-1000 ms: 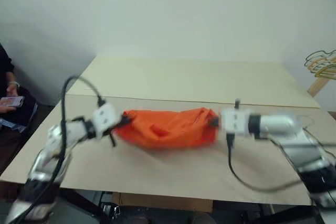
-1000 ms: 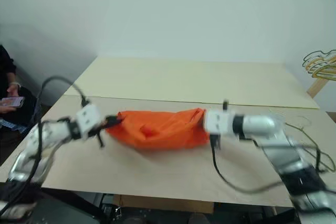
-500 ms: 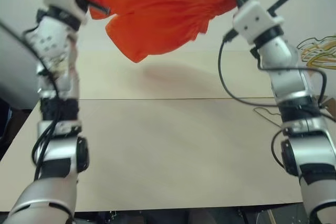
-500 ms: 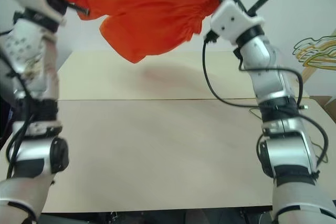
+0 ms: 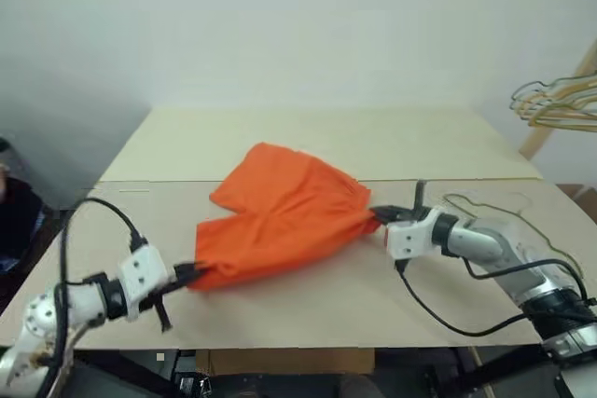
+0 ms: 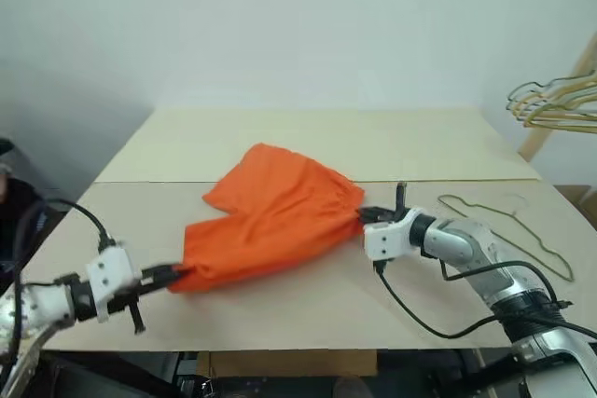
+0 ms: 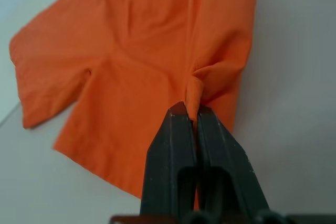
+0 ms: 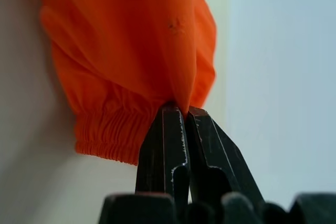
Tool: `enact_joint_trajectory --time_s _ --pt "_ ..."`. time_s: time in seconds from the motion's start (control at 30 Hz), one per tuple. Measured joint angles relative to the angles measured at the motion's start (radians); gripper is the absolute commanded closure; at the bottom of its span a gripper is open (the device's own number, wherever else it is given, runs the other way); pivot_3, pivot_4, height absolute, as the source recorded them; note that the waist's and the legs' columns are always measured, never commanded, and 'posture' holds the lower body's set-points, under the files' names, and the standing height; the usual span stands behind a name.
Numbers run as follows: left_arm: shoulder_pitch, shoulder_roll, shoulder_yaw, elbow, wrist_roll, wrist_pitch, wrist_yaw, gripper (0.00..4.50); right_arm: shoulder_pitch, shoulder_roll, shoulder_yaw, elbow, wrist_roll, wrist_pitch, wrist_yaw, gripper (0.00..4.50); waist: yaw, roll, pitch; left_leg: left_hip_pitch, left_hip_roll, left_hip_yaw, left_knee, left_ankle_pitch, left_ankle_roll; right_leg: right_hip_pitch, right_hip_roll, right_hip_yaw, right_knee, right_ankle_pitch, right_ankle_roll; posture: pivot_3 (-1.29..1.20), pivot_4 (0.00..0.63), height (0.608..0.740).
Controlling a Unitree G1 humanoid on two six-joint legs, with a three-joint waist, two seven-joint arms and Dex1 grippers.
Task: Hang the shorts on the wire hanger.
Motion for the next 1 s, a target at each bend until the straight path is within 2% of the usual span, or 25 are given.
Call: enact_joint_trajectory --time_s 0.07,0.23,0.3,0.67,0.77,0.93,1.0 --pt "0.033 0.001 -0.006 0.008 0.011 -0.02 -0.021 4.5 0.035 -0.049 0.0 -0.061 0.055 0.001 0.089 4.48 0.019 -0.001 -0.001 -0.007 0.0 0.0 0.001 -0.003 0.0 -0.003 -0.001 0.0 0.002 0.002 0.004 0.01 0.0 0.74" --pt "0.098 0.056 0.01 -0.072 -0.035 -0.017 -0.11 4.5 0.128 -0.195 -0.002 -0.165 0.173 0.006 0.287 4.48 0.041 -0.004 -0.005 -0.029 -0.001 0.0 0.004 -0.005 0.0 -0.026 -0.004 -0.001 0.004 0.002 0.003 0.01 0.0 0.74" --pt "0.11 0.071 0.014 -0.094 -0.038 -0.013 -0.13 4.5 0.141 -0.202 -0.002 -0.171 0.188 0.008 0.316 4.48 0.042 -0.004 -0.005 -0.034 -0.002 0.001 0.005 -0.005 0.0 -0.03 -0.005 -0.002 0.004 0.002 0.003 0.01 0.0 0.74" --pt "0.12 0.094 -0.044 -0.134 0.035 -0.003 -0.154 4.5 0.223 -0.249 -0.025 -0.213 0.274 0.03 0.441 4.48 0.041 -0.004 -0.005 -0.029 0.0 0.001 0.005 -0.003 0.0 -0.025 0.001 -0.001 0.003 0.003 0.002 0.0 0.0 0.74" --pt "0.115 0.094 -0.049 -0.134 0.037 -0.002 -0.162 3.81 0.238 -0.252 -0.043 -0.222 0.287 0.039 0.462 3.73 0.042 -0.004 -0.005 -0.032 0.0 0.001 0.005 -0.003 0.0 -0.027 0.001 -0.001 0.003 0.003 0.002 -0.01 0.0 0.74" --pt "0.145 0.12 -0.037 -0.138 0.024 -0.002 -0.205 2.25 0.304 -0.318 -0.068 -0.226 0.325 0.05 0.526 2.04 0.044 -0.004 -0.005 -0.032 0.001 0.001 0.005 -0.003 0.0 -0.028 0.001 -0.001 0.003 0.003 0.002 -0.01 0.0 0.74" --pt "0.185 0.156 0.014 -0.141 0.005 0.004 -0.246 1.57 0.349 -0.336 -0.101 -0.233 0.366 0.051 0.545 1.35 0.042 -0.004 -0.005 -0.032 0.001 0.001 0.005 -0.003 0.0 -0.028 0.001 -0.001 0.004 0.003 0.002 -0.01 0.0 0.74"
